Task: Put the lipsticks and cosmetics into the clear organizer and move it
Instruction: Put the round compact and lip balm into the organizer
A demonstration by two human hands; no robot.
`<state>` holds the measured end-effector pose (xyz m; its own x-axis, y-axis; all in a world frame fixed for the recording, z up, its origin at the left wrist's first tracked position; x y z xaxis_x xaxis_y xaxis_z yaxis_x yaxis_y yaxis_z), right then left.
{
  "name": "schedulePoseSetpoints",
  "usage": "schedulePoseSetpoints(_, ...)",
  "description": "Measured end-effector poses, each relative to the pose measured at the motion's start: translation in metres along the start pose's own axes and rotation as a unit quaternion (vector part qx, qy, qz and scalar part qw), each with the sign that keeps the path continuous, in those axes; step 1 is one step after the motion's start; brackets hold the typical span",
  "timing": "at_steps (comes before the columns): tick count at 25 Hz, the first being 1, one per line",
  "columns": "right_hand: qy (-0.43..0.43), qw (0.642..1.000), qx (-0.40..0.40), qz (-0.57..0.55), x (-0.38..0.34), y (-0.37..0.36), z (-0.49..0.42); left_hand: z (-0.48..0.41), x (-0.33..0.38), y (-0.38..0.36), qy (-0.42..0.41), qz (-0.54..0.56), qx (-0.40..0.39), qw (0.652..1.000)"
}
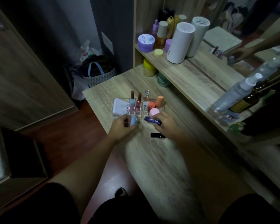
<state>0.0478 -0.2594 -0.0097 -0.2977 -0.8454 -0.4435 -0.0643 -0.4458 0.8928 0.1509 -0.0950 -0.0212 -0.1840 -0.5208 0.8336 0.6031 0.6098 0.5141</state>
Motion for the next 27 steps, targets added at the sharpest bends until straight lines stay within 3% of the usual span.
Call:
schedulePoseSetpoints(3, -0.04, 0.99, 0.079, -0.112, -0.008, 0.011, -0.002, -0.006, 0.013, 0.015, -0.025, 0.024, 0.043, 0.999)
schedulePoseSetpoints(8, -0.116, 0.953, 0.131, -0.246, -0.018, 0.002, -0.009, -0.017, 0.022, 0.025, -0.043, 0.011, 0.081, 0.996)
schedulePoseSetpoints(15, -0.059, 0.98, 0.139, -0.126, -0.032, -0.004, -0.022, -0.029, 0.013, 0.021, -0.025, 0.01, 0.075, 0.997)
schedulePoseSetpoints(20, -0.098, 0.972, 0.127, -0.172, -0.031, -0.014, -0.028, -0.033, 0.008, 0.015, -0.036, -0.03, 0.062, 0.997)
schedulePoseSetpoints(27, -0.076, 0.971, 0.165, -0.154, -0.038, -0.017, -0.03, -0.038, 0.01, 0.01, -0.064, -0.089, 0.029, 0.994)
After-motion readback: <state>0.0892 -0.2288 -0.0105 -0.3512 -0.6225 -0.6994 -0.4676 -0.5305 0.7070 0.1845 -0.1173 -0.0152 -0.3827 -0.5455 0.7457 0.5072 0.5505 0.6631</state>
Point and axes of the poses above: each hand's wrist, its own z-axis away from the middle knuckle, its own y-axis out of the back of the hand, x = y × z, the point moved 6 cm from there along -z, towards the middle knuckle, and after that the axes turned 5 degrees about z, right-handed, at the moved point
